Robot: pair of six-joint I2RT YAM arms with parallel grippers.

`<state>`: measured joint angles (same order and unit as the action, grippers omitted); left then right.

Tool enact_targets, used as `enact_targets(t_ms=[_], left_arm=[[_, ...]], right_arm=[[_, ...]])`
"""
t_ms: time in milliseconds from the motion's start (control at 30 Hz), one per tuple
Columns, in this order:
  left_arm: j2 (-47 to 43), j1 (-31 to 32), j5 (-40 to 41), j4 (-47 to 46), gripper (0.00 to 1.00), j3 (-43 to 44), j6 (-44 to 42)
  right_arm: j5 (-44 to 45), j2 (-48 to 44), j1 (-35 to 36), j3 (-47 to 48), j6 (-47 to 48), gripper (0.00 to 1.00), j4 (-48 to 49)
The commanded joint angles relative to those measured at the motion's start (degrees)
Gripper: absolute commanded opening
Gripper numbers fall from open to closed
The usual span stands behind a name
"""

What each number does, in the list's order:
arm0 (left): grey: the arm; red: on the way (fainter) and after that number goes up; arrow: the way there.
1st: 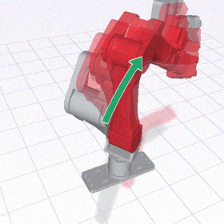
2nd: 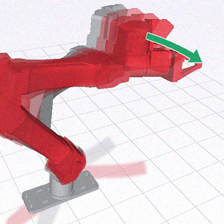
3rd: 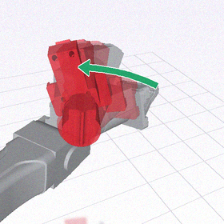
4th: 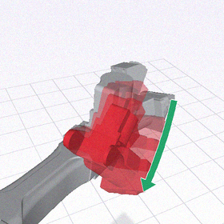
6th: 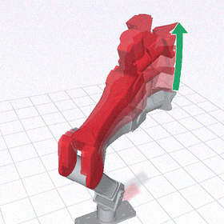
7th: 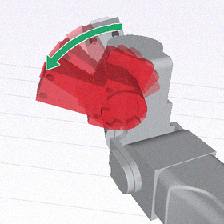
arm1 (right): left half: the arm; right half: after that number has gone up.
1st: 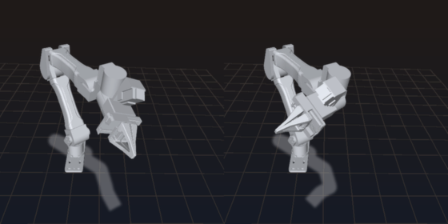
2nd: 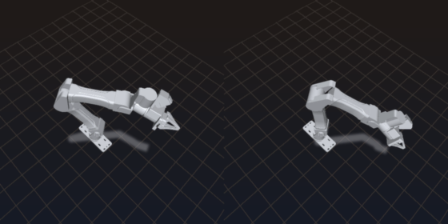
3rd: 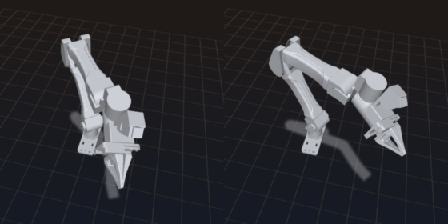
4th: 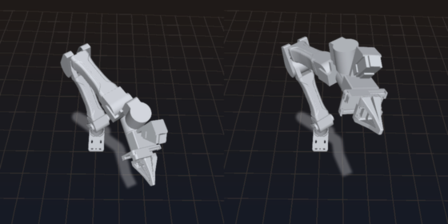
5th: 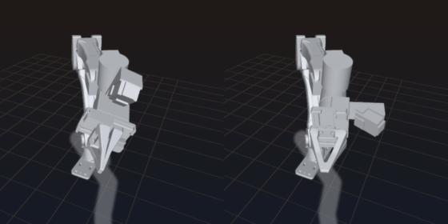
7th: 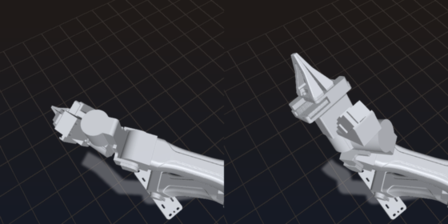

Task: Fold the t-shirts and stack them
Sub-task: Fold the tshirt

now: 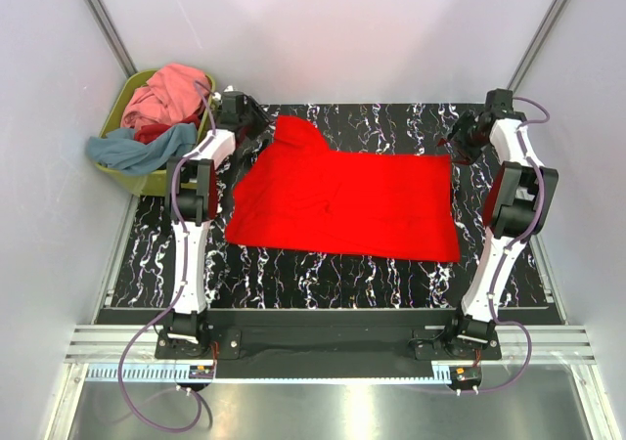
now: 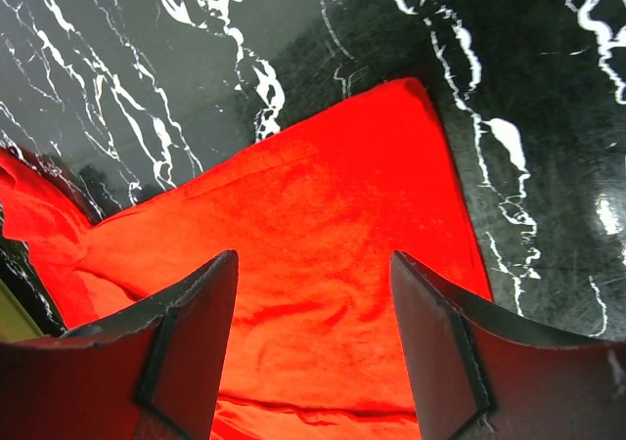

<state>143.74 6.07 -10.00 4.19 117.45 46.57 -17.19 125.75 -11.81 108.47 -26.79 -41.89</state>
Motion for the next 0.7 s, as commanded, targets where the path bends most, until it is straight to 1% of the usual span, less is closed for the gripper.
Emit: enact_targets(t_ms=[0, 67, 267, 400, 567, 667], left_arm=[[-0.7, 0.4, 1.1, 0.0, 0.52, -1.1, 2.2], [0.2, 0.7, 0.2, 0.5, 0.50, -0.7, 2.4], [1.2, 1.8, 1.0, 2.8, 0.50, 0.1, 3.1], [2.8, 1.8, 1.0, 6.0, 0.50, 3.0, 4.5], [5.6, 2.0, -0.6, 5.9, 0.48, 5.9, 6.6], [6.6, 1.8, -1.2, 5.2, 0.43, 8.0, 5.7]], right_arm=[[-0.8, 0.3, -0.2, 0.0, 0.6, 0.71, 0.0], [-1.1, 0.5, -0.3, -0.4, 0.5, 0.71, 0.3], [-1.4, 0.9, -0.4, 0.2, 0.0, 0.71, 0.8], [-1.3, 1.0, -0.8, 0.2, -0.1, 0.71, 0.8], [-1.5, 1.2, -1.3, 0.1, -0.3, 0.71, 1.1], [-0.7, 1.5, -1.5, 0.3, -0.3, 0.71, 1.1]])
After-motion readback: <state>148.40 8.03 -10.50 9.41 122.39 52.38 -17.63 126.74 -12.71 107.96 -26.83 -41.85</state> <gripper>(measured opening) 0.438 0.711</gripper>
